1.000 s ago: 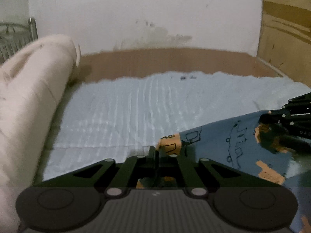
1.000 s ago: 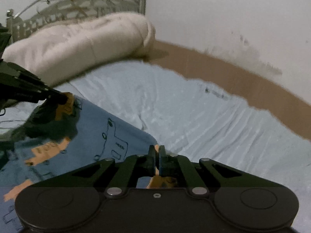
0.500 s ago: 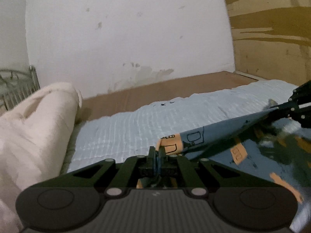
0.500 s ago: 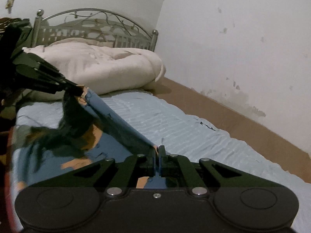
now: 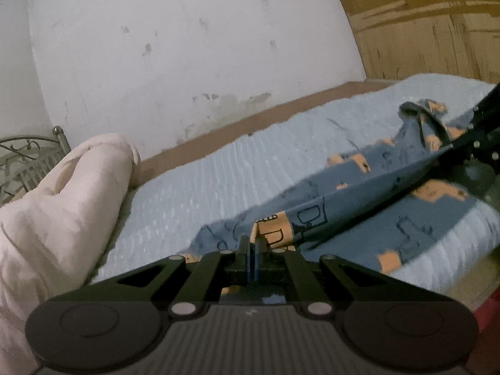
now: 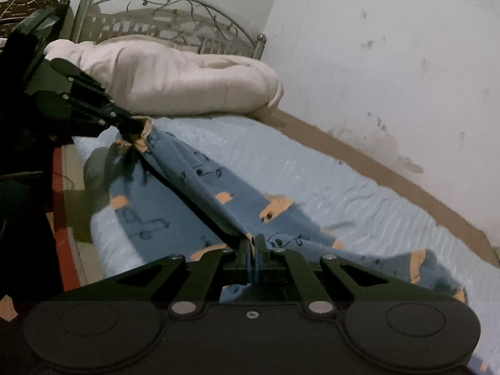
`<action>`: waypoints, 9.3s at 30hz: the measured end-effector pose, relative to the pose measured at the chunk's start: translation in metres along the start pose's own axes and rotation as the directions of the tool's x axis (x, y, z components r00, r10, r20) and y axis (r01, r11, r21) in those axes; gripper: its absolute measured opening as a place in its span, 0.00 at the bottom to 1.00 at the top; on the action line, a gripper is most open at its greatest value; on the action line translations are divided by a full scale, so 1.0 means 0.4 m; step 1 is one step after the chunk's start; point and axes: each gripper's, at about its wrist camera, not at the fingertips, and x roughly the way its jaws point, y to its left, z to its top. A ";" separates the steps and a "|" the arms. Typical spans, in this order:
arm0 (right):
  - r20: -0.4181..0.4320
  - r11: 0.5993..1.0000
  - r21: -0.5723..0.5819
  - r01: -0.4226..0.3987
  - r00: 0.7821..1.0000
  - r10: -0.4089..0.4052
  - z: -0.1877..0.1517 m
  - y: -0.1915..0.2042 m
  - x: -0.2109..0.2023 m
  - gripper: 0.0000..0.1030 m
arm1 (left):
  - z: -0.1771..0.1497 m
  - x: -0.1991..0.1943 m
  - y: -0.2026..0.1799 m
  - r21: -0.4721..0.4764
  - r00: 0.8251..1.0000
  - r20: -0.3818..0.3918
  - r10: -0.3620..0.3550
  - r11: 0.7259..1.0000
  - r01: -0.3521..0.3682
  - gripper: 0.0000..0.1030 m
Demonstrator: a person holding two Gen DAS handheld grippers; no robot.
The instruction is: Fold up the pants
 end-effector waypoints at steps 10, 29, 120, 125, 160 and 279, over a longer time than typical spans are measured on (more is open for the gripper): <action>0.010 1.000 0.001 -0.009 1.000 0.009 0.002 0.021 -0.033 0.00 | -0.027 -0.010 0.007 0.017 1.000 -0.021 -0.011 1.000 0.011 0.01; -0.036 0.998 0.057 -0.038 0.999 0.040 -0.081 0.045 -0.022 0.01 | -0.066 -0.023 -0.008 -0.097 0.997 -0.074 -0.034 0.995 0.027 0.10; -0.215 0.373 0.866 0.332 0.922 -0.322 -0.364 -0.507 -0.283 0.41 | 0.199 0.033 -0.533 -0.042 0.896 0.022 -0.443 0.895 0.443 0.00; -0.243 0.313 0.880 0.357 0.905 -0.348 -0.371 -0.580 -0.266 0.15 | 0.204 0.029 -0.530 -0.044 0.899 0.032 -0.437 0.898 0.438 0.00; -0.333 0.517 0.466 0.718 0.684 -0.649 -0.324 -0.423 -0.295 0.99 | 0.218 0.022 -0.276 -0.227 0.986 0.068 -0.153 0.960 0.165 0.96; -0.207 0.127 0.948 0.293 0.866 -0.454 -0.435 -0.501 -0.392 0.15 | 0.296 0.260 -0.429 -0.515 0.874 -0.105 -0.475 0.778 0.360 0.99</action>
